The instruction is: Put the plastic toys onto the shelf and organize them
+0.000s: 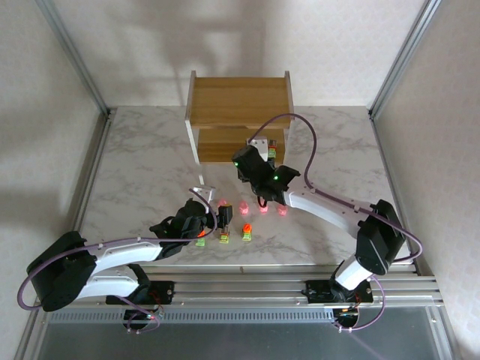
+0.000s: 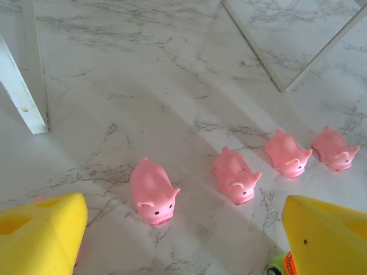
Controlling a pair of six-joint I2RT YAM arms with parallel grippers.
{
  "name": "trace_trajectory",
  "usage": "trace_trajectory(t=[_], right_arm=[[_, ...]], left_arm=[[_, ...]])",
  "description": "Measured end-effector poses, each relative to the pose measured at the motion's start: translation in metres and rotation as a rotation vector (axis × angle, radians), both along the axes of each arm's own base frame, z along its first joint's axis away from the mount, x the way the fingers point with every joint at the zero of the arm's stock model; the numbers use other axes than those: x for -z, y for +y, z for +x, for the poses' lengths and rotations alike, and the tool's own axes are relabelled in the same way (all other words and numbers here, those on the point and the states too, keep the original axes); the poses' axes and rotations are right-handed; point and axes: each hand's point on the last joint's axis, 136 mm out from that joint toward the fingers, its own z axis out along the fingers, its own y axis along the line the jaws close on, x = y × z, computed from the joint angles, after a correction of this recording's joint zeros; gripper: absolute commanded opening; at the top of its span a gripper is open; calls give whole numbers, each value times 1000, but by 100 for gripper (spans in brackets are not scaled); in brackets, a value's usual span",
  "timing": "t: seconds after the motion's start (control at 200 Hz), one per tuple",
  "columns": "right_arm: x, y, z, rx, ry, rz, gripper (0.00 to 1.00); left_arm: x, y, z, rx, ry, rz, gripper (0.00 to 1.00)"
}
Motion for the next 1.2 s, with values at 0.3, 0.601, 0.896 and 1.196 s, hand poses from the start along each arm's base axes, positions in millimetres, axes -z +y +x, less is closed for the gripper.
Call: trace_trajectory(t=[0.3, 0.601, 0.896, 1.196], right_arm=[[-6, -3, -18, -7, -13, 17, 64], [-6, -5, -51, -31, -6, 28, 60], [6, 8, -88, -83, 15, 4, 58], [31, 14, -128, -117, 61, -25, 58]], left_arm=[[-4, 2, 1, -10, -11, -7, 88], [-7, 5, 3, -26, -22, -7, 88], [-15, 12, 5, -65, -49, -8, 87], [-33, 33, 8, -146, -111, -34, 87]])
